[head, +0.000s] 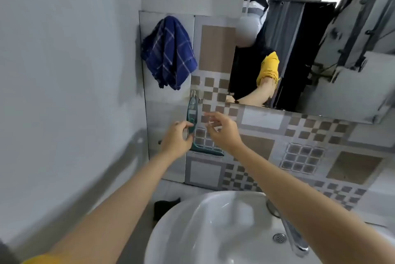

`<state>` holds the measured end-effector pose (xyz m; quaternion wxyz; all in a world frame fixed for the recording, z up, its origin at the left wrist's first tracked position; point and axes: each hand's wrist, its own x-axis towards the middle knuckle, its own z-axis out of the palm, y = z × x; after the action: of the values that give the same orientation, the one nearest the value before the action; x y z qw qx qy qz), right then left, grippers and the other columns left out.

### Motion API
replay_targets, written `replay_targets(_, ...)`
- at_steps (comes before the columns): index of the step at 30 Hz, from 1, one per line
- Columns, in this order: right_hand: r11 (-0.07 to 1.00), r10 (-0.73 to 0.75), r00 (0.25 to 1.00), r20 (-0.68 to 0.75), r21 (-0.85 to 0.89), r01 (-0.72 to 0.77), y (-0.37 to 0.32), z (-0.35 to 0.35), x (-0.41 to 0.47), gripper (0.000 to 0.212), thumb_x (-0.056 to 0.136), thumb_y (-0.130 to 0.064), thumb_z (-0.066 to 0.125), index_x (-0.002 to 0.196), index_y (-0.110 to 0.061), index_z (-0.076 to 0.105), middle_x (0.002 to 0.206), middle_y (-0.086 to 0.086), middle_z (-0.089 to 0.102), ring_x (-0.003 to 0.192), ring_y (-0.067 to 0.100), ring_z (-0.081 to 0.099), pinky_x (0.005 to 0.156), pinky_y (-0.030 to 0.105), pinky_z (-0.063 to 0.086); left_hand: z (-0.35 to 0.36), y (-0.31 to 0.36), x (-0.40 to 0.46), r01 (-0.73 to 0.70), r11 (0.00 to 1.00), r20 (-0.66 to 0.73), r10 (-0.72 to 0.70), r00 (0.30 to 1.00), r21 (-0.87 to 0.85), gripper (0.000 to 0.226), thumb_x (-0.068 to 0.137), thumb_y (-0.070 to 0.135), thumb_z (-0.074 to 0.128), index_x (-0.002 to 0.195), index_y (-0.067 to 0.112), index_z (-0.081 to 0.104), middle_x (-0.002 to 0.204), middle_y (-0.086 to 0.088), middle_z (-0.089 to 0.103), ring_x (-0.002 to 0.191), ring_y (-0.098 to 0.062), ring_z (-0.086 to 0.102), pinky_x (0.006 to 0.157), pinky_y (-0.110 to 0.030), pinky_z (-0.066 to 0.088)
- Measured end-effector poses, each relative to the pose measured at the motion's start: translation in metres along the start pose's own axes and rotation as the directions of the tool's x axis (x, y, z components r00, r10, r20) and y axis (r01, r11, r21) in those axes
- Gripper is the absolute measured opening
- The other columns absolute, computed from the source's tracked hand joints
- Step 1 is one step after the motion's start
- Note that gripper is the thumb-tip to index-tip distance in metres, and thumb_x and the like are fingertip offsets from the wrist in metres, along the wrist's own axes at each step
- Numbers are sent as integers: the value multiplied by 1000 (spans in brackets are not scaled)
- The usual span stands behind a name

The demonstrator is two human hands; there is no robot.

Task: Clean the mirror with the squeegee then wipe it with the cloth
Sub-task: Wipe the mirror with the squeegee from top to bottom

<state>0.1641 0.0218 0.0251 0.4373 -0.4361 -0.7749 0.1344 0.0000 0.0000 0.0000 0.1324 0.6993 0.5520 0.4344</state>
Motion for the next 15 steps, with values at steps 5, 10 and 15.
replay_targets(5,998,45,999,7,33,-46,5,18,21,28,90,-5,62,117,-13,66,110,4,68,92,10,62,88,23,51,10,-27,18,97,987,-23,-100,995,-131,28,83,9,64,110,14,61,111,-1,55,99,-12,49,89,-25,41)
replay_targets(10,990,99,995,34,101,-102,9,31,35,28,87,-2,66,113,-12,69,108,3,70,93,14,66,88,24,54,21,-38,25,123,955,-7,-130,991,-269,27,83,4,63,107,15,61,110,1,63,99,-11,57,88,-24,44)
replay_targets(15,972,179,984,27,151,-181,6,37,40,27,82,-1,71,105,-16,72,97,-1,70,87,15,68,83,27,58,20,-38,22,110,920,-46,-137,989,-377,31,78,-8,62,96,17,61,96,5,63,88,-5,59,74,-6,48)
